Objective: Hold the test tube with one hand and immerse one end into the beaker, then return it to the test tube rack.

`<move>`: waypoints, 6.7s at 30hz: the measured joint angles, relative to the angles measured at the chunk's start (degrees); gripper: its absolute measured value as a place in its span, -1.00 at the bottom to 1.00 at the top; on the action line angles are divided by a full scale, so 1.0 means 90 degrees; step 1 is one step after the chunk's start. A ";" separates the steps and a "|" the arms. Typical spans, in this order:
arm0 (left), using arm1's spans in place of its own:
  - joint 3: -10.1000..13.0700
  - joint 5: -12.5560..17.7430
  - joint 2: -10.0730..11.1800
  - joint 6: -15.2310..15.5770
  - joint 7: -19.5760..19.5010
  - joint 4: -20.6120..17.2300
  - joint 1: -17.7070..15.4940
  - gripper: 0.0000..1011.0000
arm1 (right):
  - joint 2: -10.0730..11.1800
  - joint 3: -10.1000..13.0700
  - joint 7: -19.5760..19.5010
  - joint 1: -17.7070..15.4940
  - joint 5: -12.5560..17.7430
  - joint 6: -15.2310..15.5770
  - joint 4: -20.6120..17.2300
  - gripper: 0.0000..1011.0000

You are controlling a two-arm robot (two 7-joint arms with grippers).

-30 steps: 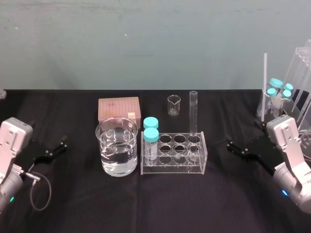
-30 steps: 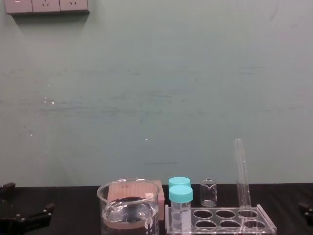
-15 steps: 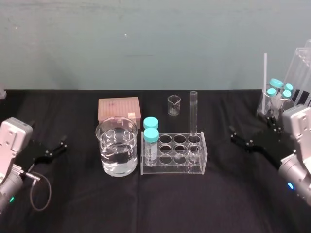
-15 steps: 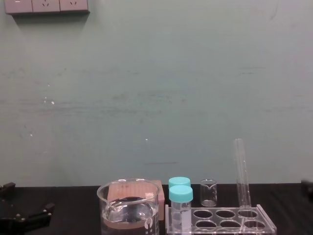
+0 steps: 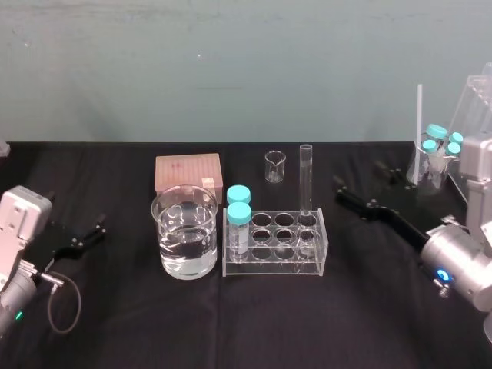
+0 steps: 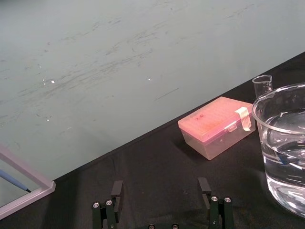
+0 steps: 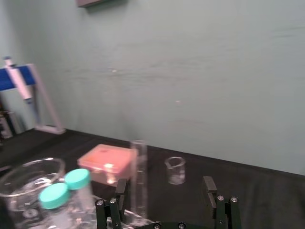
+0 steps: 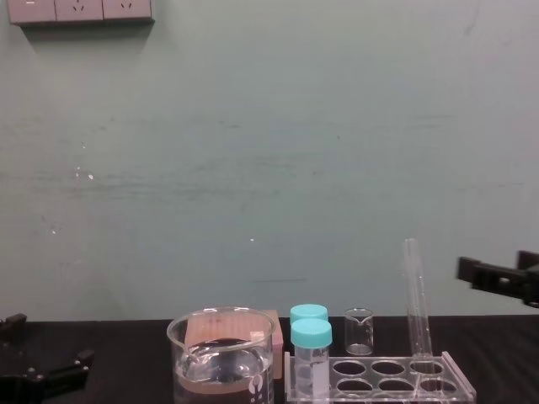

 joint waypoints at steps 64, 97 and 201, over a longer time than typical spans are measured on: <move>0.0000 0.0000 0.0000 0.0000 0.0000 0.0000 0.0000 0.98 | -0.1023 -0.0382 0.0890 0.1366 -0.1027 0.0573 0.1644 0.66; 0.0000 0.0000 0.0000 0.0000 0.0000 0.0000 0.0000 0.98 | -0.1019 -0.0381 0.0891 0.1362 -0.1007 0.0568 0.1636 -0.55; 0.0000 0.0000 0.0000 0.0000 0.0000 0.0000 0.0000 0.98 | -0.0850 0.0680 0.1039 0.0842 -0.0819 -0.0418 0.0158 -0.56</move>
